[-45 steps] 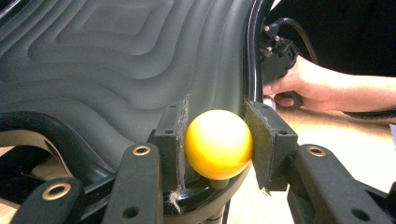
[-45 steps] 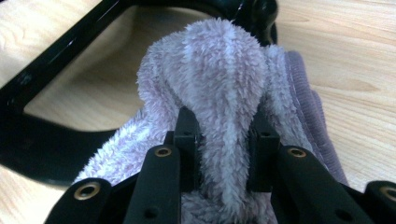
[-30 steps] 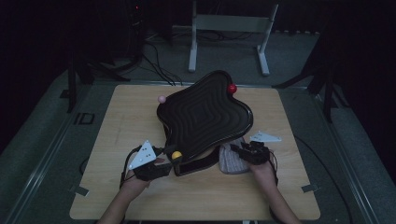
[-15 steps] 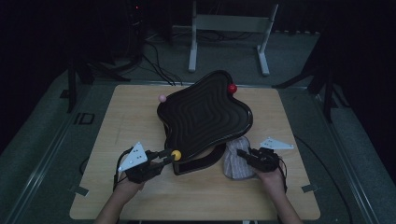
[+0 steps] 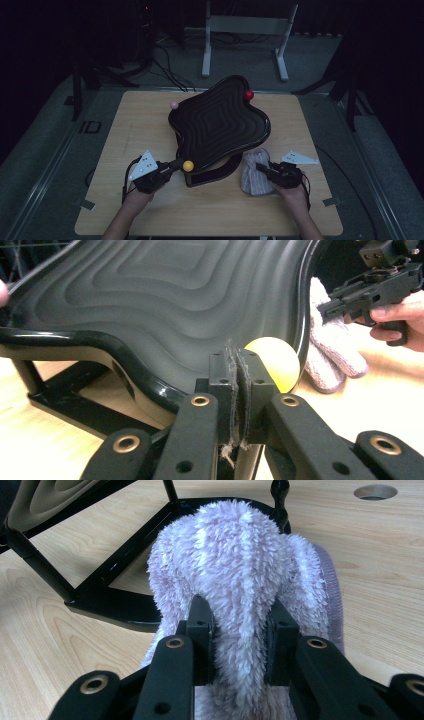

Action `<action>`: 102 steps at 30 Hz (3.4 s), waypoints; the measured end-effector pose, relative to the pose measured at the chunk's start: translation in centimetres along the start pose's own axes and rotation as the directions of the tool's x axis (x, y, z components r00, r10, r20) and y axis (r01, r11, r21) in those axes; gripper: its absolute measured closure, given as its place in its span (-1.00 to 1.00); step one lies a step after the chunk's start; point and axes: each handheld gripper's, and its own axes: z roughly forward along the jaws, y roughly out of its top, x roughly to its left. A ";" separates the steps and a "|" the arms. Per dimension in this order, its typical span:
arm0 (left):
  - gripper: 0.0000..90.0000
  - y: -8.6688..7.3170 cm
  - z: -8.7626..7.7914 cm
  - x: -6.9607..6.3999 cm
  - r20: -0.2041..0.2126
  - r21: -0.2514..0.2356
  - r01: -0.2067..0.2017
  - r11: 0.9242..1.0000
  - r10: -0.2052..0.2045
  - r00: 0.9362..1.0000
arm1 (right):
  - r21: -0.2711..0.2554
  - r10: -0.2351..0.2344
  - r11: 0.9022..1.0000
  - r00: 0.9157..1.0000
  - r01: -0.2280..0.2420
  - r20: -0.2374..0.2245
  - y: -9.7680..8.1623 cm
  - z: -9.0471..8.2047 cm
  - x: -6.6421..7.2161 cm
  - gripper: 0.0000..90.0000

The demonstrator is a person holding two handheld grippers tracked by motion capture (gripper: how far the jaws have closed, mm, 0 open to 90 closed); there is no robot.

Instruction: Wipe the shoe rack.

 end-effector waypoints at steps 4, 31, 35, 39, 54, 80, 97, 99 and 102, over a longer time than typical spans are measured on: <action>0.89 0.0 0.4 -0.6 0.015 0.010 -0.008 1.000 0.008 1.000 | -0.001 0.002 1.000 1.000 -0.002 0.001 -0.2 -0.4 0.0 0.58; 0.75 0.6 3.5 -5.7 0.169 0.041 -0.094 0.995 0.086 0.982 | -0.028 0.036 0.999 0.999 -0.036 0.017 -0.6 -1.7 -0.8 0.58; 0.75 0.8 4.0 -6.4 0.198 0.039 -0.098 0.994 0.088 0.976 | -0.026 0.040 0.999 0.999 -0.039 0.017 -0.6 -1.7 -0.8 0.58; 0.64 1.1 3.9 -6.8 0.187 0.033 -0.120 0.992 0.112 0.976 | -0.025 0.038 0.999 0.999 -0.037 0.013 -0.7 -1.5 -0.8 0.58; 0.17 2.8 -1.1 4.4 -0.249 -0.047 -0.042 0.998 0.029 0.968 | -0.022 0.040 0.999 0.999 -0.039 0.012 -0.7 -1.6 -0.7 0.58; 0.32 1.5 1.8 8.7 -0.250 -0.008 0.051 0.999 -0.052 0.967 | -0.017 0.056 0.998 0.998 -0.056 -0.001 -1.2 -2.2 -0.8 0.58; 0.15 0.6 1.0 7.6 -0.192 -0.018 0.041 0.999 -0.043 0.980 | -0.039 0.040 0.998 0.999 -0.040 -0.011 -0.7 -3.6 0.0 0.58; 0.24 0.5 1.1 7.6 -0.181 -0.023 0.048 0.999 -0.051 0.982 | -0.047 0.038 0.998 0.999 -0.039 -0.018 -0.7 -4.3 0.4 0.58; 0.32 0.5 1.3 7.5 -0.188 -0.023 0.037 0.999 -0.041 0.981 | -0.055 0.032 0.998 0.999 -0.034 -0.030 -0.6 -5.5 1.4 0.58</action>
